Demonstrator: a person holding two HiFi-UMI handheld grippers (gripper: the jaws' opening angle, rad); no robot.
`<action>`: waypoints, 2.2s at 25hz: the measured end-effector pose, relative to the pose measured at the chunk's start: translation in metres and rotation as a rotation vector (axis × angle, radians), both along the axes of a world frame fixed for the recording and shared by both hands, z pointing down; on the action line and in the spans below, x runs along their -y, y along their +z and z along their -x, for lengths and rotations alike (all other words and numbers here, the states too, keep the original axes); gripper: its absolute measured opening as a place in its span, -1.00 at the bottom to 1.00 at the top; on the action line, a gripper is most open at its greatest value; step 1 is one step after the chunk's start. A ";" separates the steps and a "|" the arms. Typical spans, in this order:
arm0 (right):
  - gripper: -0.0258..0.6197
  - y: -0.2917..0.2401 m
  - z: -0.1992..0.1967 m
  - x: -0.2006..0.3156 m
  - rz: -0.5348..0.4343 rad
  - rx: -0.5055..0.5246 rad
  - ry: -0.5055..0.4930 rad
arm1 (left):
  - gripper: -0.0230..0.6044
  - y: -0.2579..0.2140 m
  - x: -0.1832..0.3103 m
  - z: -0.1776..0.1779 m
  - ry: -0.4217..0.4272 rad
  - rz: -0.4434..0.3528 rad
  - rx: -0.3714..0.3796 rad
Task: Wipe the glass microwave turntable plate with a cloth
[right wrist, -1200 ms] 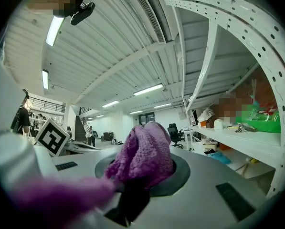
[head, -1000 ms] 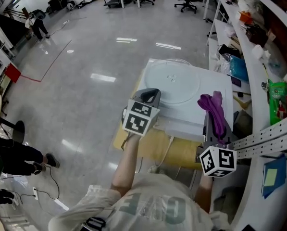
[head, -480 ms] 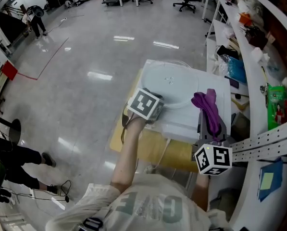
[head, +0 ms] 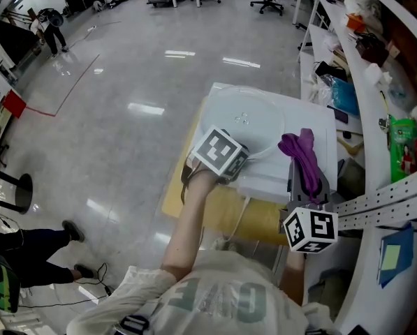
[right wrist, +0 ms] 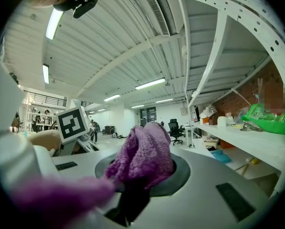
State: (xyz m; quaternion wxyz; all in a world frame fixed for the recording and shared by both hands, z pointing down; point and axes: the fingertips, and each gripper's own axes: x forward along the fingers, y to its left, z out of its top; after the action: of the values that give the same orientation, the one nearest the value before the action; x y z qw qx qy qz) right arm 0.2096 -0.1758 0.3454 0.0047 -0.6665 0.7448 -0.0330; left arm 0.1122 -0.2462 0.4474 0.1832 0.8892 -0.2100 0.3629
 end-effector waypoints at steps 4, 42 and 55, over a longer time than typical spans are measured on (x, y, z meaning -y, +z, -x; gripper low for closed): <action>-0.74 0.004 0.003 -0.006 0.012 0.005 -0.004 | -0.92 0.001 -0.010 -0.001 0.007 0.001 -0.017; -0.74 -0.008 0.025 -0.004 -0.024 0.046 -0.085 | -0.92 -0.053 -0.012 0.014 -0.025 -0.279 -0.191; -0.74 0.000 0.031 0.001 0.000 0.033 -0.104 | -0.92 -0.043 0.060 0.138 -0.108 -0.543 -0.326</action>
State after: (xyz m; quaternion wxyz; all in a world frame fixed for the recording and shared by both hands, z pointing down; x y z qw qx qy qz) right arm 0.1787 -0.1765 0.3451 0.0151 -0.6263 0.7782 -0.0441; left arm -0.0256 -0.3059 0.4039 -0.0106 0.9395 -0.3142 0.1362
